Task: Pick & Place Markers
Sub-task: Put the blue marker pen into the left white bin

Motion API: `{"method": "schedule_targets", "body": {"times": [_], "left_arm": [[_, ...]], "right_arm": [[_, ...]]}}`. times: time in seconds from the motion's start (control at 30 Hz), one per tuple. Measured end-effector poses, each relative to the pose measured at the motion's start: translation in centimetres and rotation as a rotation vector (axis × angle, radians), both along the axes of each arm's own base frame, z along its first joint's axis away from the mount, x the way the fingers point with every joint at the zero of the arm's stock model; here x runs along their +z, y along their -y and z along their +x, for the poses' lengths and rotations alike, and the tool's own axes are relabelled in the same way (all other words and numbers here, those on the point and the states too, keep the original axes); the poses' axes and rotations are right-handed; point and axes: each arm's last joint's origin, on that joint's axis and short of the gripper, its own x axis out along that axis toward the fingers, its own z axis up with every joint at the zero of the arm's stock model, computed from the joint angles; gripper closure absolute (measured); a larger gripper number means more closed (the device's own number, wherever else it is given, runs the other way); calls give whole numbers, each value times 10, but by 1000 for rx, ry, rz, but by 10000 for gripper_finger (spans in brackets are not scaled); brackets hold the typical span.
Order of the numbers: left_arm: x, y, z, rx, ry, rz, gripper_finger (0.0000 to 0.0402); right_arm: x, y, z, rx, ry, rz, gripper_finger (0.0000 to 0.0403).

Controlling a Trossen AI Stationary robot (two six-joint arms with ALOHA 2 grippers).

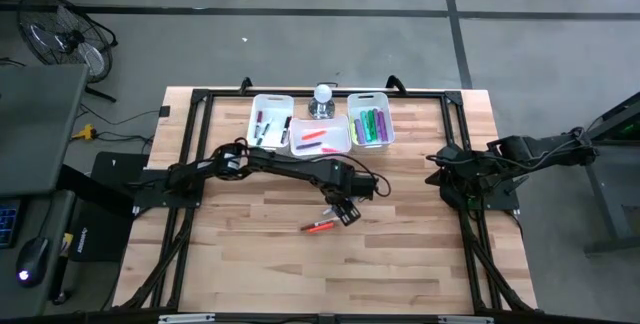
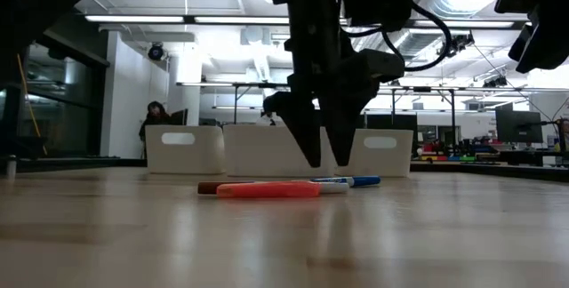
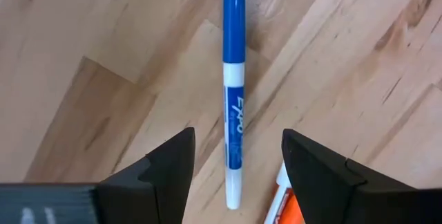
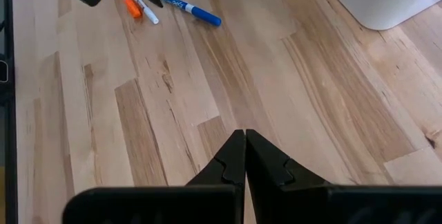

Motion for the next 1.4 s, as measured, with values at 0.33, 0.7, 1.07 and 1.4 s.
{"method": "schedule_targets", "body": {"times": [0.33, 0.7, 1.07, 1.4], "left_arm": [[-1, -2, 0, -13, -1, 7, 189], [-26, 0, 1, -24, -93, -53, 189], [-27, 0, 1, -29, -99, -43, 238], [-28, 0, 1, -20, -98, -40, 360]], "right_arm": [[0, 0, 0, -2, 1, -2, 402], [0, 0, 0, -1, 0, 2, 402], [0, 0, 0, 2, 0, 4, 402], [0, 0, 0, 4, 0, 2, 402]]}}
